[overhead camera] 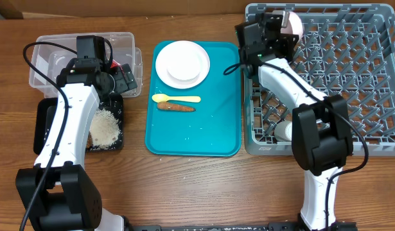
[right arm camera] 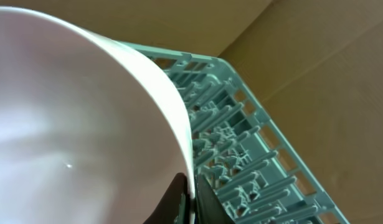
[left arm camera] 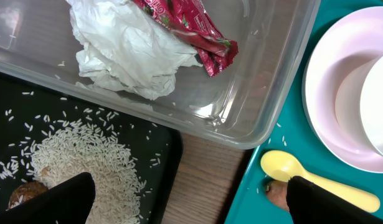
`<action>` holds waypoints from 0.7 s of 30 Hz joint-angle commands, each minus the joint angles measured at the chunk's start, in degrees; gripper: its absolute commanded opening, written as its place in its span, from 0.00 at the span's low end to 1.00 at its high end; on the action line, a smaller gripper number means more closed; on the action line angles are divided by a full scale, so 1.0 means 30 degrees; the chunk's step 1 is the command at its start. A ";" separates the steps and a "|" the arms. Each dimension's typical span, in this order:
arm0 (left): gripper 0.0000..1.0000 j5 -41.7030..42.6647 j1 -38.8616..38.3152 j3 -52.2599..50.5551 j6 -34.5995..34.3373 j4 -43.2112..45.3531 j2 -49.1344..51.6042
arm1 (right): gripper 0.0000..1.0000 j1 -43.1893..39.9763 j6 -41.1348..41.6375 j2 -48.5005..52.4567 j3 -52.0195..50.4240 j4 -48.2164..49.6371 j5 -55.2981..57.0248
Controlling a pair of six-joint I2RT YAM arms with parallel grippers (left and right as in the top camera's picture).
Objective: Sort waste into correct bins and load items into the dishwasher
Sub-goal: 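Move the right gripper back toward the white plate on the tray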
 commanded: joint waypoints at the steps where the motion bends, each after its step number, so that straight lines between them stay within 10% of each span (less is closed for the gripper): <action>1: 1.00 -0.0240 -0.0036 0.0270 -0.0102 0.0058 -0.0372 | 0.09 0.0532 -0.0270 0.0153 -0.0153 -0.0809 -0.1566; 14: 1.00 -0.0240 -0.0036 0.0270 -0.0102 0.0051 -0.0372 | 0.69 0.1610 -0.0313 0.0146 -0.0095 -0.1719 -0.1501; 21: 1.00 -0.0240 -0.0036 0.0270 -0.0102 0.0051 -0.0372 | 0.77 0.2470 -0.0423 -0.0197 0.0255 -0.1865 -0.1501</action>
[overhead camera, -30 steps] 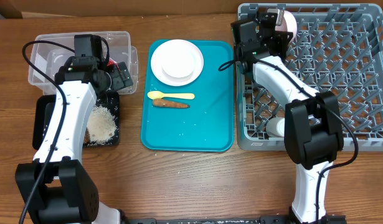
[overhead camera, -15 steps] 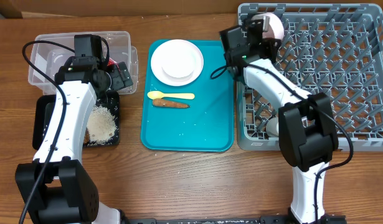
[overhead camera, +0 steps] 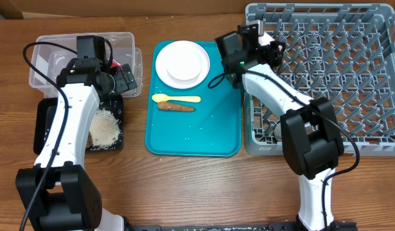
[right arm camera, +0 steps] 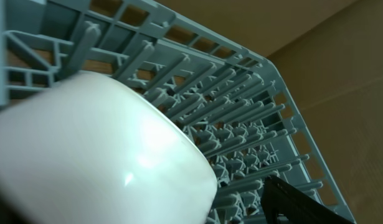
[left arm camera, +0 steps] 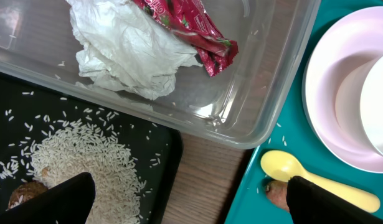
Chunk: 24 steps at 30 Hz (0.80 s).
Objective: Sort waste into correct bins and load items into the dishwasher
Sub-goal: 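Move the right gripper back toward the white plate on the tray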
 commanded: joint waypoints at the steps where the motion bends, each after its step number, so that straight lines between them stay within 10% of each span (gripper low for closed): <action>1: 1.00 -0.0240 -0.0036 0.0270 -0.0102 0.0051 -0.0372 | 0.77 0.0648 0.0073 -0.0357 0.0364 -0.0007 0.0044; 8: 1.00 -0.0240 -0.0036 0.0270 -0.0102 0.0051 -0.0372 | 0.77 0.2237 0.0080 -0.1836 0.0627 0.0007 -0.2368; 24: 1.00 -0.0240 -0.0036 0.0270 -0.0102 0.0051 -0.0372 | 0.65 0.1020 0.9041 -0.1137 0.0554 0.1035 -2.3904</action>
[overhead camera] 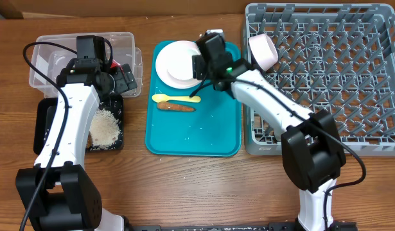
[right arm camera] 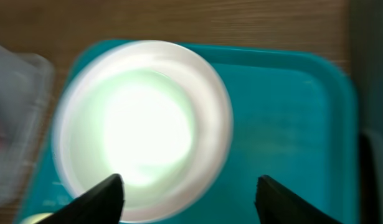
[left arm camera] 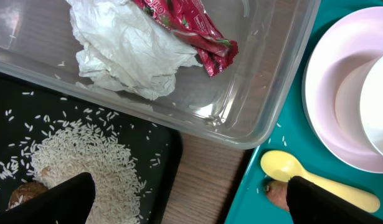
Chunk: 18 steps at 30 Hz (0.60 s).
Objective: Sort waste into correct bins and load items into the dishwasher
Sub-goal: 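Move the right gripper back toward the white plate on the tray, then grasp the white bowl on the plate with the right gripper and lift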
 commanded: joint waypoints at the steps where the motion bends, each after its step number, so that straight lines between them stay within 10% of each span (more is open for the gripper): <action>1: 1.00 -0.0240 -0.0036 0.0270 -0.0102 0.0058 -0.0372 | 0.64 -0.0539 0.3038 0.0794 0.0401 0.0670 -0.4641; 18: 1.00 -0.0240 -0.0036 0.0270 -0.0102 0.0058 -0.0372 | 0.39 -0.0539 0.4284 0.3184 0.0408 0.1319 -0.4422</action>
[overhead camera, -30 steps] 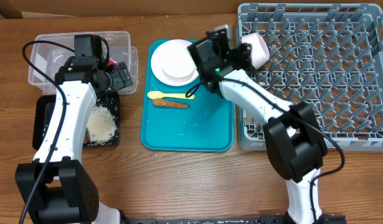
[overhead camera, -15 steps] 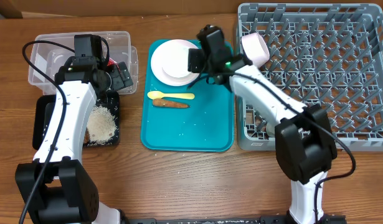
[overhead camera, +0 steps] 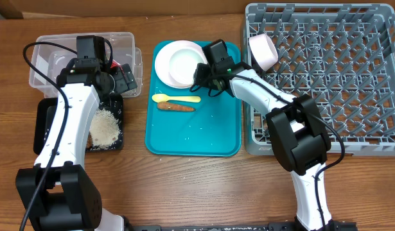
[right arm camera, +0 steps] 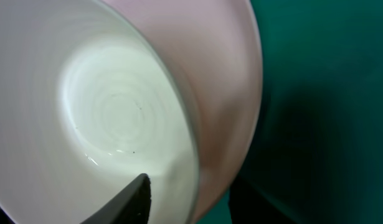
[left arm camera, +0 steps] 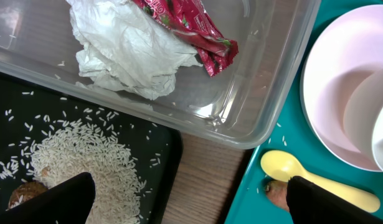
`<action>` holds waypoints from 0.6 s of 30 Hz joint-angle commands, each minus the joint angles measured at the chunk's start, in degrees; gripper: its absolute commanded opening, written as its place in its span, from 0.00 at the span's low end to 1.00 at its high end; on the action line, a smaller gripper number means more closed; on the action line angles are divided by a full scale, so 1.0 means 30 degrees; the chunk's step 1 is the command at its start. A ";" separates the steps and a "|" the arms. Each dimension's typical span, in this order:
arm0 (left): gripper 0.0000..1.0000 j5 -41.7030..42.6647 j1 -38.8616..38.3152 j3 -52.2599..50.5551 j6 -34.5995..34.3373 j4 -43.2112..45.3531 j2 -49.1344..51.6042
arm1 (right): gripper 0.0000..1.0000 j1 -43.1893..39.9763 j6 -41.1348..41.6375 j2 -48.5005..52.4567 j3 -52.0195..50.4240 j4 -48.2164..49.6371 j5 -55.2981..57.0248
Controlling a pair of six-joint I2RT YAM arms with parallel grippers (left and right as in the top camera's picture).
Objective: Sort waste into correct bins and load items into the dishwasher
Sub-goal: 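Grasp the white bowl on the plate with the right gripper and lift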
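A white bowl point(right arm camera: 110, 112) sits in a pink plate point(right arm camera: 231, 106) at the back of the teal tray point(overhead camera: 203, 138). My right gripper point(right arm camera: 191, 190) is at their right edge point(overhead camera: 201, 72). One finger is inside the bowl and the other outside the plate's rim, closed in on both. A pink bowl point(overhead camera: 263, 50) stands on edge in the grey dishwasher rack point(overhead camera: 338, 83). A yellow spoon point(overhead camera: 176, 99) and a brown food scrap point(overhead camera: 176, 107) lie on the tray. My left gripper point(left arm camera: 191, 202) hangs open between the black tray and the teal tray.
A clear bin point(left arm camera: 266, 118) at the back left holds crumpled tissue point(left arm camera: 129, 56) and a red wrapper point(left arm camera: 185, 25). The black tray point(overhead camera: 114, 144) below it holds loose rice point(overhead camera: 106, 127). Bare wood shows along the table's front.
My right gripper has dropped from above the plate to the rim, and its fingers have closed in. The white bowl has shifted left and tilted in the plate. The left arm is unchanged.
My right gripper held the pink bowl over the rack's back left corner. Then the bowl stood in the rack with the gripper beside it. Then the gripper hung open over the white bowl on the tray, and now it grips that rim.
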 commanded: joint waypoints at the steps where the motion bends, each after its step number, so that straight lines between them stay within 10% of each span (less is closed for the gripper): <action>1: 1.00 -0.0240 -0.0036 0.0270 -0.0102 0.0051 -0.0372 | 0.39 0.0080 0.0182 -0.0073 0.0386 0.0335 -0.0160; 18: 1.00 -0.0240 -0.0036 0.0270 -0.0102 0.0051 -0.0372 | 0.32 -0.0328 -0.0044 -0.1494 0.0423 -0.1698 -0.0146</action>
